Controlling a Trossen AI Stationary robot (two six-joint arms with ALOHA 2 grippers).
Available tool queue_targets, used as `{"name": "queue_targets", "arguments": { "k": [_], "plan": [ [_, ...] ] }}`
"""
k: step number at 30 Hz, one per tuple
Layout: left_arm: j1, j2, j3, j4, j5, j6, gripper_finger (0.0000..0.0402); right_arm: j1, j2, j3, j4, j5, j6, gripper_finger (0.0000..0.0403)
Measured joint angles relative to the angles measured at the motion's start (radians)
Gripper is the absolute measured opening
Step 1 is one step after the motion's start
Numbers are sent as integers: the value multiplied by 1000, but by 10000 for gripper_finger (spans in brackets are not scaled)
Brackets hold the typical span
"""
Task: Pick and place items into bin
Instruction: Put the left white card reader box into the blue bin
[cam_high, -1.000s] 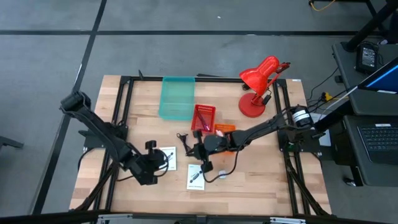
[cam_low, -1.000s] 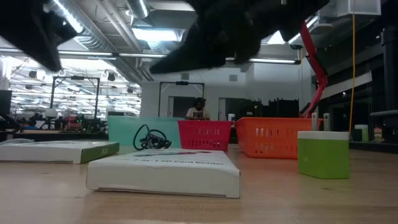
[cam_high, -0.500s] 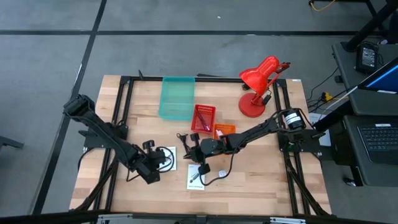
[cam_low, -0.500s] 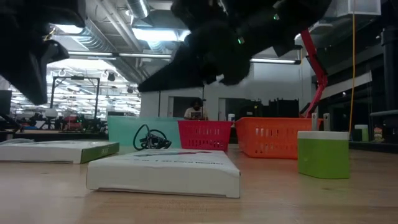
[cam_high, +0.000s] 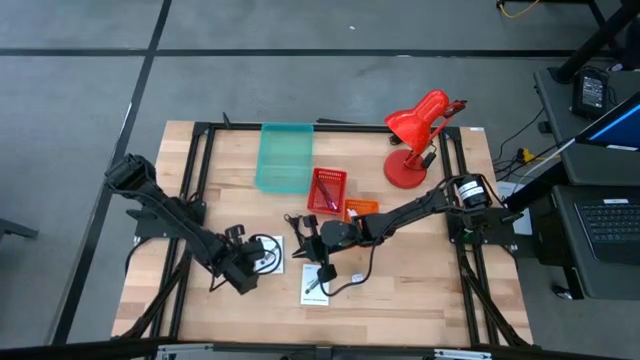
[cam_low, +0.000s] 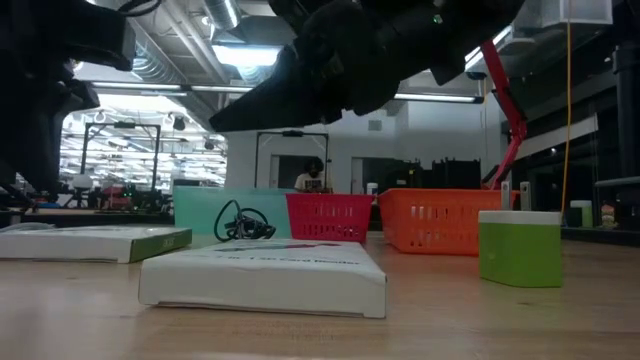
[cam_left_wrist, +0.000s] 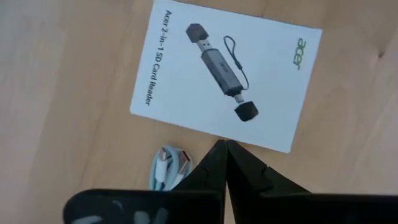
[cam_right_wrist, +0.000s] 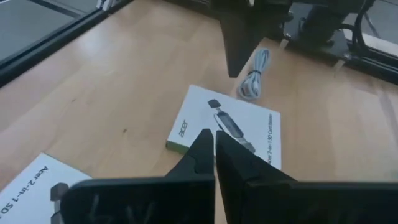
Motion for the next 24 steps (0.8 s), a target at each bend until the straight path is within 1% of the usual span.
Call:
{"name": "queue_targets", "arguments": {
  "k": [11, 19, 24],
  "plan": [
    [52, 3, 0, -13, -9, 1, 2, -1, 4, 0, 0, -2, 1, 0],
    [54, 79, -1, -10, 39, 9, 2, -1, 4, 0, -6, -2, 1, 0],
    [54, 108, -1, -8, 41, 11, 2, -1, 4, 0, -6, -1, 1, 0]
  ]
}}
